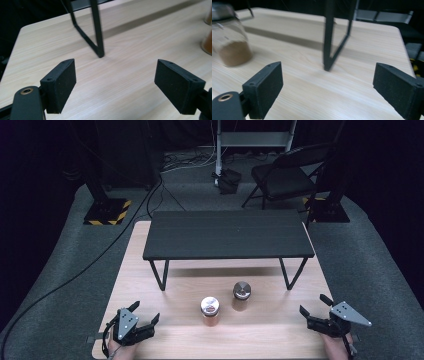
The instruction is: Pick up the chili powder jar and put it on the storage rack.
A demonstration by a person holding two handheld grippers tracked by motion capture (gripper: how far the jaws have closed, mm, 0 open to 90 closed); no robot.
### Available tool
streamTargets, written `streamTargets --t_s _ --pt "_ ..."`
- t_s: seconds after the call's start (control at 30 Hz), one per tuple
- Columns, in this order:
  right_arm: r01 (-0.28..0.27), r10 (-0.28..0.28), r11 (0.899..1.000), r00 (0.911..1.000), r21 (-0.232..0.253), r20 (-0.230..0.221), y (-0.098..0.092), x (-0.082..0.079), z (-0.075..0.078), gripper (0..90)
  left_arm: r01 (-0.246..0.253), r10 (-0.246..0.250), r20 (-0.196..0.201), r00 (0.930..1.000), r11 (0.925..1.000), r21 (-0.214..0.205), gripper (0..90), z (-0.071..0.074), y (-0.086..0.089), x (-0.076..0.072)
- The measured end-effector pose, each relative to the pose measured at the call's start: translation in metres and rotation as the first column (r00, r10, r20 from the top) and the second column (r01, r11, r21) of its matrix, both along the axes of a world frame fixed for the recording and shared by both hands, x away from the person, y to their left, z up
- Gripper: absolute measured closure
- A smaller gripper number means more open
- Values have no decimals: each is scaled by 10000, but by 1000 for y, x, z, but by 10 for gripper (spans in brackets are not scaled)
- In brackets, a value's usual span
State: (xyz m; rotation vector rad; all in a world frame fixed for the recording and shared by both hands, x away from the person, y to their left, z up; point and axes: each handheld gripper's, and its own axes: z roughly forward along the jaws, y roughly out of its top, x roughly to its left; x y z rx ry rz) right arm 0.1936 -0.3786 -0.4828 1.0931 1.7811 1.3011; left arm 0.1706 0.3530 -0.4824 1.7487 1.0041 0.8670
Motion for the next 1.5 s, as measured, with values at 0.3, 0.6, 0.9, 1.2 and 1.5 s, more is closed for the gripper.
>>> streamTargets --t_s 0.3,0.6,0.9,1.2,1.5 --pt "268 -249 9984 9990 501 -381 7 3 -5 5 -133 132 -381 9992 9999 -38 166 -1 -2 3" --pt "429 -408 9979 9982 484 -434 10 3 -6 0 -372 349 -527 9980 9984 -424 126 -1 1 5" --pt "153 -140 9996 9984 232 -556 10 6 -2 2 -446 418 -563 9975 9978 -497 94 -1 -1 5" --pt "-160 164 9998 9985 92 -514 10 7 -2 15 -153 127 -509 9986 9986 -504 91 -2 -3 6" --pt "-294 298 9995 9978 85 -595 9 8 -1 24 501 -524 -589 9969 9980 -398 93 2 -7 9"
